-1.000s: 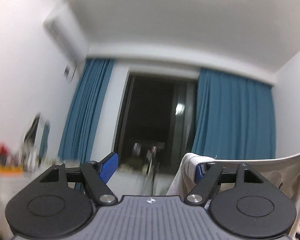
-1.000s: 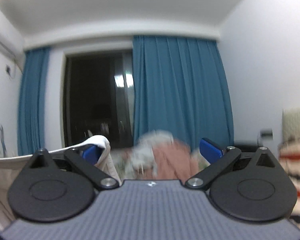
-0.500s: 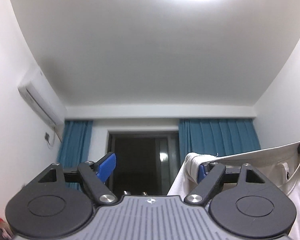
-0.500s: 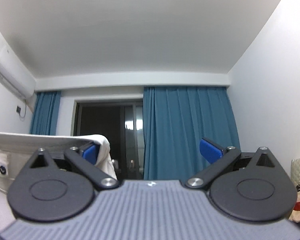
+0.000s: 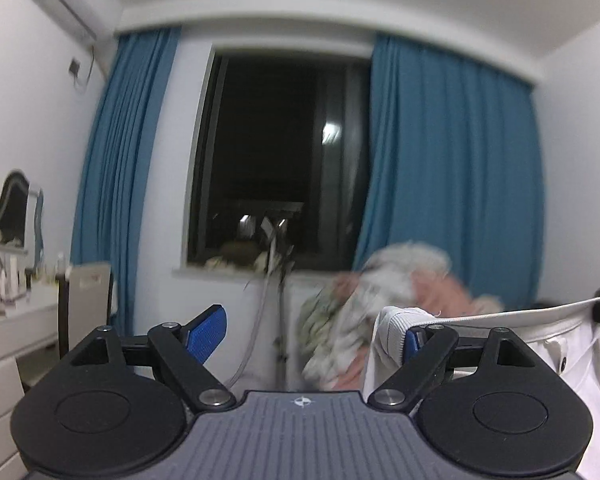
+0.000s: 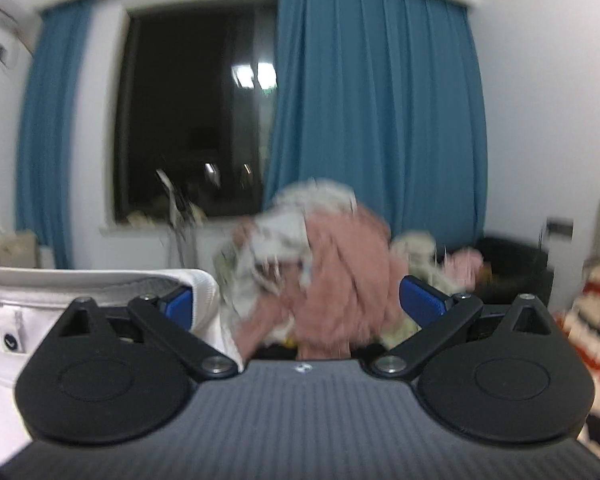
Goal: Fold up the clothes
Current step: 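Lift the white shirt high with both grippers and shake it open, then lay the white shirt flat on the blanket and open both grippers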
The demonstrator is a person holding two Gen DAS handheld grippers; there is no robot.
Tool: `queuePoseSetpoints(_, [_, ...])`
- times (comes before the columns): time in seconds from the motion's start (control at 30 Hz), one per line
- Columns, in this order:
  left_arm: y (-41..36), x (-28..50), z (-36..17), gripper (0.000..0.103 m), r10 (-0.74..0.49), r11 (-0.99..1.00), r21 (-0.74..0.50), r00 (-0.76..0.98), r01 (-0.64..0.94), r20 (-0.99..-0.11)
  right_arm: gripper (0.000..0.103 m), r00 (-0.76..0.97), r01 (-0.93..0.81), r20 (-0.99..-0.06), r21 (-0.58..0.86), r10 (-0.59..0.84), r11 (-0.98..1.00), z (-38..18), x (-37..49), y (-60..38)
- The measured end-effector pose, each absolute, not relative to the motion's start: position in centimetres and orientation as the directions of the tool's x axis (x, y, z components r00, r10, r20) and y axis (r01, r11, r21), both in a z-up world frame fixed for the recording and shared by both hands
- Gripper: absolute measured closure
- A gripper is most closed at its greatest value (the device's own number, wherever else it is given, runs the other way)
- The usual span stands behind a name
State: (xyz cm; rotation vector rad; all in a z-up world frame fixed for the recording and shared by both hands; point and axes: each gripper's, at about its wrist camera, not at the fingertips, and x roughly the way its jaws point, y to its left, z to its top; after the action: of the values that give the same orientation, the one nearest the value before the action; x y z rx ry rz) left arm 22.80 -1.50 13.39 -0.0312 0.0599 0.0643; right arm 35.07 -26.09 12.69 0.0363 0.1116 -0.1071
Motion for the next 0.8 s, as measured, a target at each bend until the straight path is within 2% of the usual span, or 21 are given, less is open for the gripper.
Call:
queuePoseSetpoints(0.1, [-1.7,32.7,7.4,0.016,0.097,0.995,-0.024,0.989,-0.100,-0.112,0.000,0.980,0.150,-0.133,0.012,-0.147,0.989,7.7,44.4,-24.8])
queuePoseSetpoints(0.2, [0.1,43.7,3.0,0.015,0.119,0.992,-0.023,0.972,-0.126,-0.204,0.000,0.972,0.171,-0.159,-0.034,-0.175,0.985,2.7,52.4,-23.8])
queuePoseSetpoints(0.33, [4.3,58.0,-4.6,0.015,0.098,0.990,-0.050,0.905,-0.130,-0.415,0.000,0.918,0.149,-0.357,-0.096,-0.173,0.984,-5.3,60.7,-22.8])
queuePoseSetpoints(0.47, [7.0,65.9,-12.7,0.015,0.044,0.993,-0.055,0.778,-0.101,-0.626,0.001,0.783,0.064,-0.617,-0.047,-0.079,0.997,-12.7,66.1,-22.4])
queuePoseSetpoints(0.53, [8.2,68.2,-15.1,0.010,0.016,0.997,-0.042,0.715,-0.063,-0.699,0.001,0.709,0.024,-0.704,-0.023,-0.034,0.999,-14.6,67.4,-22.1])
queuePoseSetpoints(0.6, [8.7,69.4,-15.6,0.007,-0.041,0.999,-0.040,0.664,0.017,-0.746,0.001,0.692,-0.002,-0.722,-0.018,-0.012,1.000,-14.2,67.3,-21.8])
queuePoseSetpoints(0.7, [8.5,69.5,-14.4,0.007,-0.057,0.993,0.026,0.638,0.119,-0.768,0.001,0.667,-0.063,-0.741,0.046,0.076,0.997,-12.1,66.6,-21.5])
queuePoseSetpoints(0.8, [7.7,66.3,-12.0,0.003,-0.063,0.985,0.063,0.673,0.161,-0.737,0.001,0.656,-0.112,-0.740,0.100,0.149,0.989,-10.0,65.1,-20.7])
